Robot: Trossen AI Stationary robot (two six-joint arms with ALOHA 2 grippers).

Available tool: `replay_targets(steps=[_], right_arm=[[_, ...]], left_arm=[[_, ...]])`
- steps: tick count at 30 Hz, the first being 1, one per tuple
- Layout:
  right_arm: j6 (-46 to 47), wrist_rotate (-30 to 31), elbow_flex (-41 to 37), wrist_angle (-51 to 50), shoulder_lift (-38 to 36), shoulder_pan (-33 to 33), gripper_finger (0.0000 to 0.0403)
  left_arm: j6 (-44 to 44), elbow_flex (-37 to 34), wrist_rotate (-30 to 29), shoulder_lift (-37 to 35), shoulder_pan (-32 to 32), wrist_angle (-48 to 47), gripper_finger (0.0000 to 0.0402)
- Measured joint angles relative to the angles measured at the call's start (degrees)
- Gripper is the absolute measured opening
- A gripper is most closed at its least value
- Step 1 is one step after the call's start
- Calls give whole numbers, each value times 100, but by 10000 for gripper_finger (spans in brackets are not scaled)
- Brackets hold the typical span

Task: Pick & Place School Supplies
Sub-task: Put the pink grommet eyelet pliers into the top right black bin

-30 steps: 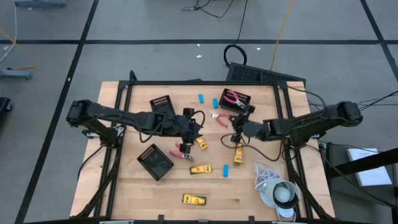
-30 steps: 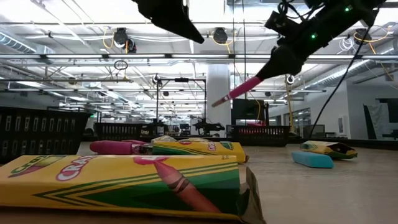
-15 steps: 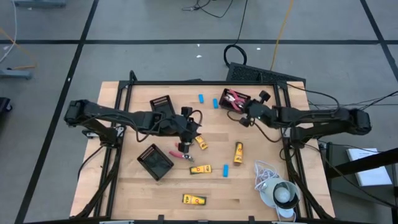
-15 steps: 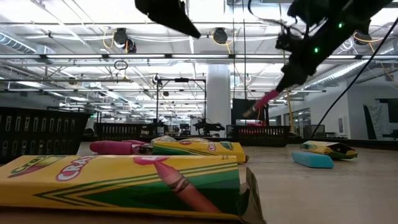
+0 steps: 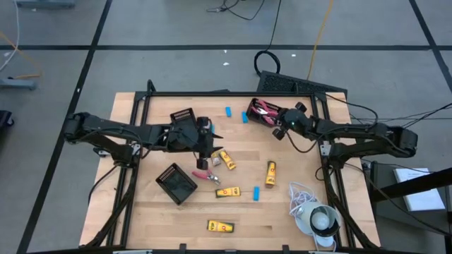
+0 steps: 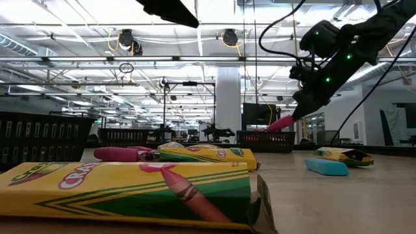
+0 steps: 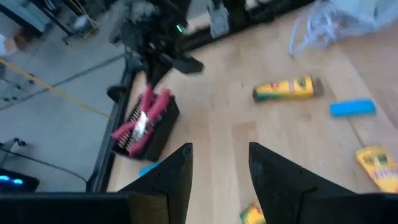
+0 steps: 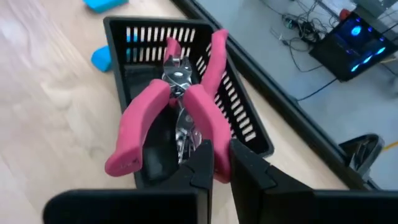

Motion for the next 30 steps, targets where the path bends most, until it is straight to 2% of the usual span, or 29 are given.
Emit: replay_targets(steps=[4, 13, 17, 20, 24, 27, 30], right_arm=[[-8, 0, -4, 18, 53, -64, 27], [12, 17, -6, 281, 87, -67, 166], [-126, 16, -6, 709, 85, -67, 208], [-145, -75, -6, 902, 63, -12, 223], [-15, -831, -2, 1081, 28, 322, 226], [54, -1178, -2, 1082, 26, 845, 223], [-7, -1203, -2, 1087, 26, 1522, 220]], left_arm=[[-1, -186, -5, -101, 1, 190, 161], [-27, -222, -4, -111, 1, 115, 161], [-20, -219, -7, -154, 1, 117, 161], [-20, -218, -7, -145, 1, 7, 161], [-284, -215, -50, -148, -1, -436, 161], [-766, -232, -80, -145, -45, -1093, 161], [-1320, -548, -143, -154, -170, -1251, 161]])
